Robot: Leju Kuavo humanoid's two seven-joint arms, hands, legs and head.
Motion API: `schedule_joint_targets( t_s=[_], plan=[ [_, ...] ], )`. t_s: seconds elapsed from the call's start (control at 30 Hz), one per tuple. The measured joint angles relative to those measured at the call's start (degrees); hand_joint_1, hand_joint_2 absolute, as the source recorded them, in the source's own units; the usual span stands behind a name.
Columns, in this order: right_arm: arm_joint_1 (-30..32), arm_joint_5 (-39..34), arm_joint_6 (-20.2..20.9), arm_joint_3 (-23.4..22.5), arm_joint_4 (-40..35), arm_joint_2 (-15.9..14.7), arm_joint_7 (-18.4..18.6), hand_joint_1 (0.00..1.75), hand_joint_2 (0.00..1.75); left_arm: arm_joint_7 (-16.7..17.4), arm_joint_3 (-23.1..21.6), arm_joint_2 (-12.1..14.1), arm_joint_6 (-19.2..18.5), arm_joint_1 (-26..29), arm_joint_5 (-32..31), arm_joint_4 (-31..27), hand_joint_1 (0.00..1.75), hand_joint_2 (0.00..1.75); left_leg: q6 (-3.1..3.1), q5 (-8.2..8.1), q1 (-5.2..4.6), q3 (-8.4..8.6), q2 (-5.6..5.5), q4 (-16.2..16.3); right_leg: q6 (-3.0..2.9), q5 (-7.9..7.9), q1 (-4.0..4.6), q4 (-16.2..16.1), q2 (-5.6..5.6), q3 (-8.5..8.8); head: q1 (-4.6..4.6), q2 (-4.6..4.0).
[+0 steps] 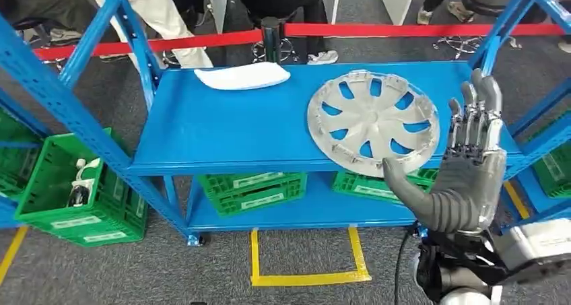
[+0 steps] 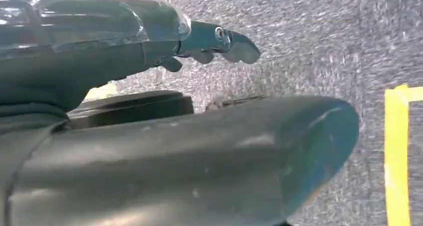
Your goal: Take the parts from the cabinet and place them on the table.
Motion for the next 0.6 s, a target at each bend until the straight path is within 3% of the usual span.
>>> schedule_joint_targets(
  t_s=[0.03,0.07,0.1,0.13,0.2,0.27,0.37,0.43,0.47,0.53,0.57,0.6],
  plan=[
    [0.0,0.0,0.0,0.0,0.0,0.0,0.0,0.00,1.75,0.0,0.0,0.0,-0.1,0.1,0.0,0.0,0.00,0.00,-0.19,-1.37,0.16,-3.15,0.01,4.8,-0.07,-0.25,0.01,0.0,-0.06,0.15,-0.04,0.00],
    [0.0,0.0,0.0,0.0,0.0,0.0,0.0,0.00,1.75,0.0,0.0,0.0,-0.2,0.1,0.0,0.0,0.00,0.00,-0.31,-1.26,0.29,-5.20,0.06,7.2,-0.05,-0.48,0.01,0.0,-0.04,0.36,-0.15,0.00],
    [0.1,0.0,0.0,0.0,0.0,0.0,0.0,0.00,1.75,0.0,0.0,0.0,-0.2,0.2,0.0,0.0,0.00,0.00,-0.36,0.34,0.40,-5.95,0.10,6.9,0.02,-0.76,0.00,0.0,-0.03,0.75,-0.35,0.00],
    [0.1,0.0,0.0,0.0,0.0,0.0,0.0,0.00,1.75,0.0,0.0,0.0,-0.2,0.2,0.0,0.0,0.00,0.00,-0.29,2.93,0.50,-5.48,0.13,4.5,0.15,-1.08,-0.01,0.0,0.01,1.23,-0.63,0.00],
    [0.1,0.0,0.1,0.0,0.0,0.0,-0.1,0.00,1.75,0.0,0.0,0.1,-0.1,0.2,0.0,0.0,0.00,0.00,0.01,9.70,0.61,-1.93,0.30,-5.0,0.57,-1.99,-0.02,0.0,0.03,2.66,-1.38,0.00],
    [0.0,-0.1,0.1,0.0,0.0,0.0,-0.2,0.00,1.75,0.0,0.0,0.1,-0.1,0.1,0.0,0.0,0.00,0.00,0.28,9.24,0.26,-0.08,0.56,-8.2,1.38,-2.78,0.27,0.2,0.16,2.92,-1.70,0.00],
    [0.0,-0.1,0.1,0.0,0.0,0.0,-0.2,0.00,1.75,0.0,0.0,0.2,-0.1,0.2,0.0,0.0,0.00,0.00,1.30,8.50,0.02,-0.13,0.38,-8.5,2.22,-2.94,0.04,-0.3,-0.06,3.21,-1.38,0.00],
    [-0.1,-0.1,0.1,0.0,-0.1,0.0,-0.2,0.00,1.75,0.0,0.0,0.1,-0.1,0.2,0.0,0.0,0.00,0.00,1.90,8.40,0.49,0.70,0.32,-8.9,2.91,-4.18,0.01,1.1,-0.04,3.15,-1.11,0.00],
    [-0.2,-0.1,0.1,0.0,-0.1,0.0,-0.2,0.00,1.75,0.0,0.0,0.1,-0.1,0.1,0.0,0.0,0.00,0.00,2.24,8.18,0.50,0.90,0.36,-8.9,3.09,-5.81,0.00,4.4,-0.01,1.52,-0.81,0.00],
    [0.0,-0.1,0.1,0.0,0.0,0.0,-0.2,0.00,1.75,0.0,0.0,0.0,-0.1,0.1,0.0,0.0,0.00,0.00,2.68,7.77,0.32,1.14,0.41,-8.9,3.35,-9.70,0.00,14.6,0.00,-4.31,-0.46,0.00],
    [0.1,-0.1,0.1,0.0,0.0,0.0,-0.2,0.00,1.75,0.0,0.0,0.0,-0.1,0.1,0.0,0.0,0.00,0.00,2.77,7.60,0.23,1.27,0.41,-8.9,3.38,-10.11,-0.01,17.8,-0.01,-6.58,-0.28,0.00],
    [0.1,-0.1,0.1,0.0,0.0,0.0,-0.2,0.00,1.75,0.0,0.0,0.0,-0.1,0.2,0.0,0.0,0.00,0.00,2.81,7.36,0.11,1.56,0.35,-8.9,3.23,-9.07,0.01,18.3,0.00,-7.59,-0.04,0.00]
  ],
)
